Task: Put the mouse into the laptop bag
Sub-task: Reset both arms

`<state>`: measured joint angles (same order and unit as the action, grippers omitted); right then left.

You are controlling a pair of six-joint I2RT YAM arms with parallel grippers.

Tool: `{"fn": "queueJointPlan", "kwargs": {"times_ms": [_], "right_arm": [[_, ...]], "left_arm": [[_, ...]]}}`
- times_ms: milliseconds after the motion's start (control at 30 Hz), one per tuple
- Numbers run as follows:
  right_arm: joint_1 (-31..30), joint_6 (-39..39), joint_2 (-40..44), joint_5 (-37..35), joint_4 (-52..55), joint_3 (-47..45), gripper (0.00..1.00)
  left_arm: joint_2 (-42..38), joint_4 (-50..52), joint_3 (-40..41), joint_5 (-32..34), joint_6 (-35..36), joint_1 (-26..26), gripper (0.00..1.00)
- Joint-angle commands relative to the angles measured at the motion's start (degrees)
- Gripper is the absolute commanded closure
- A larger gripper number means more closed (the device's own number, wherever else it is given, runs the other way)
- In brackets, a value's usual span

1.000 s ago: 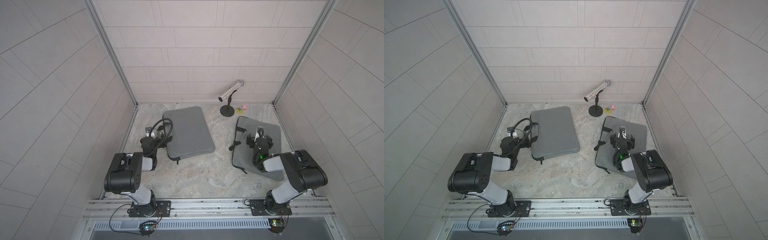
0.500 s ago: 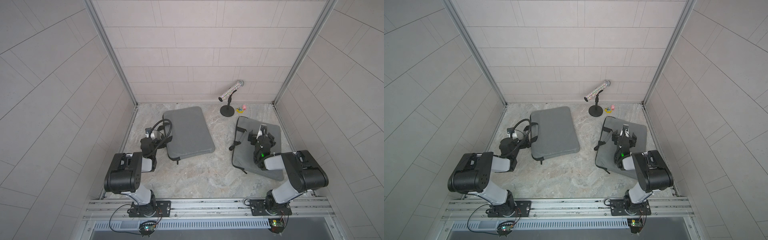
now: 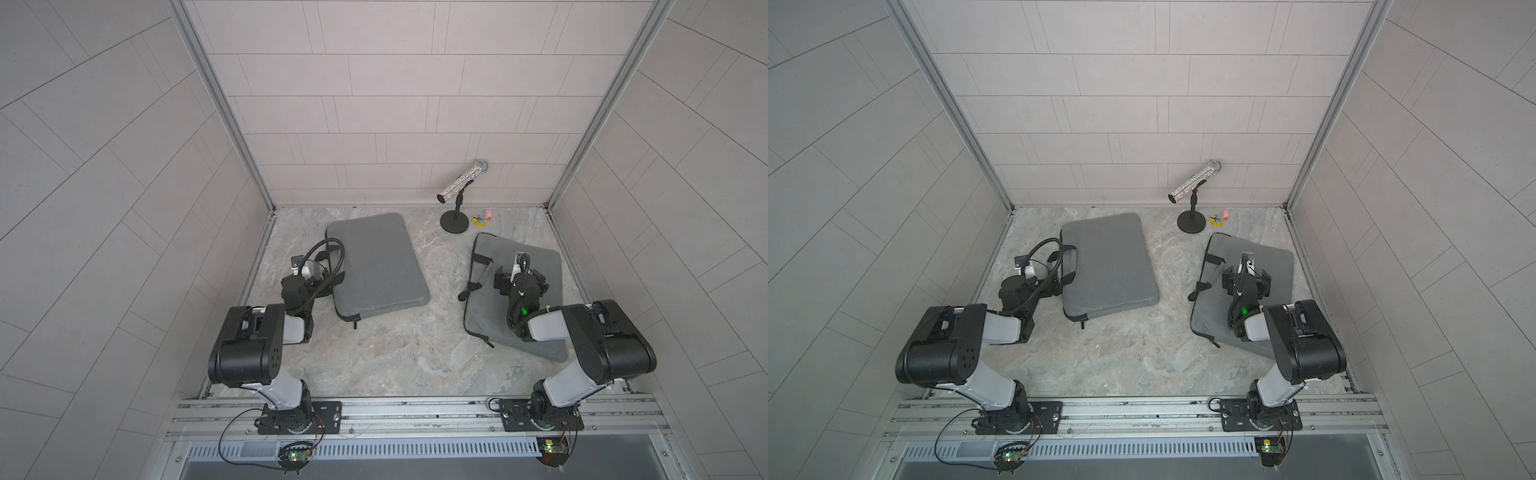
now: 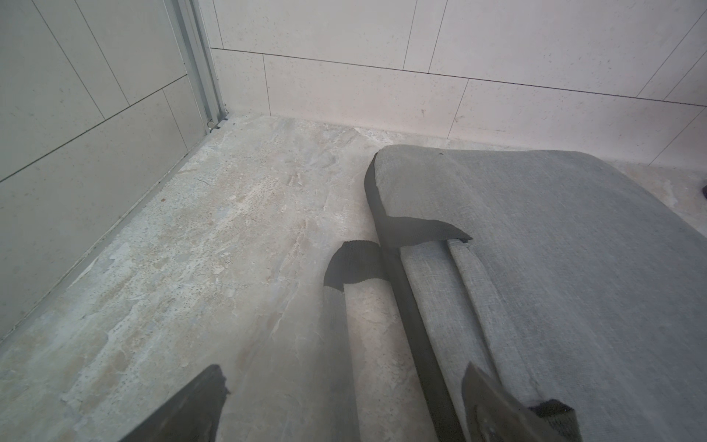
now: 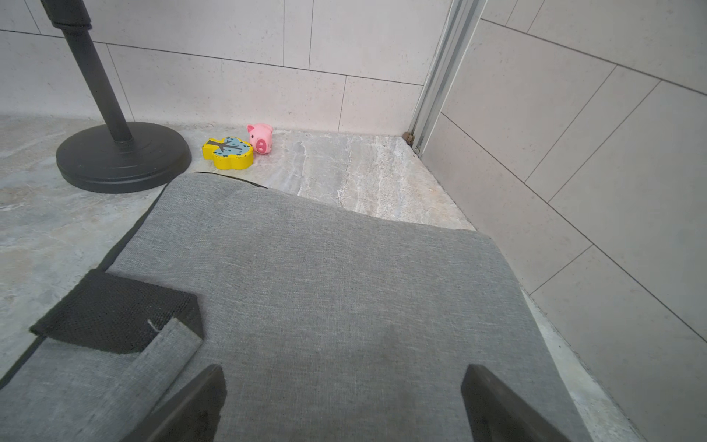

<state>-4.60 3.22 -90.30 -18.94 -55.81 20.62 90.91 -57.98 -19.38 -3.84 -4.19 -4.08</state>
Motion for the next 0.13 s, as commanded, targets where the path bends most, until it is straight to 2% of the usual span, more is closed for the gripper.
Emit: {"fn": "queueJointPlan", "kwargs": {"times_ms": [0, 100], "right_arm": [[-0.1, -1.1, -0.4, 0.4, 0.5, 0.6, 0.0], [-0.1, -1.1, -0.3, 0.4, 0.1, 0.4, 0.0]], "left_arm": [[0.1, -1.2, -0.1, -0.5, 0.5, 0.0, 0.0], [0.1, -1.2, -0.1, -0.6, 0.4, 0.0, 0.0]]}}
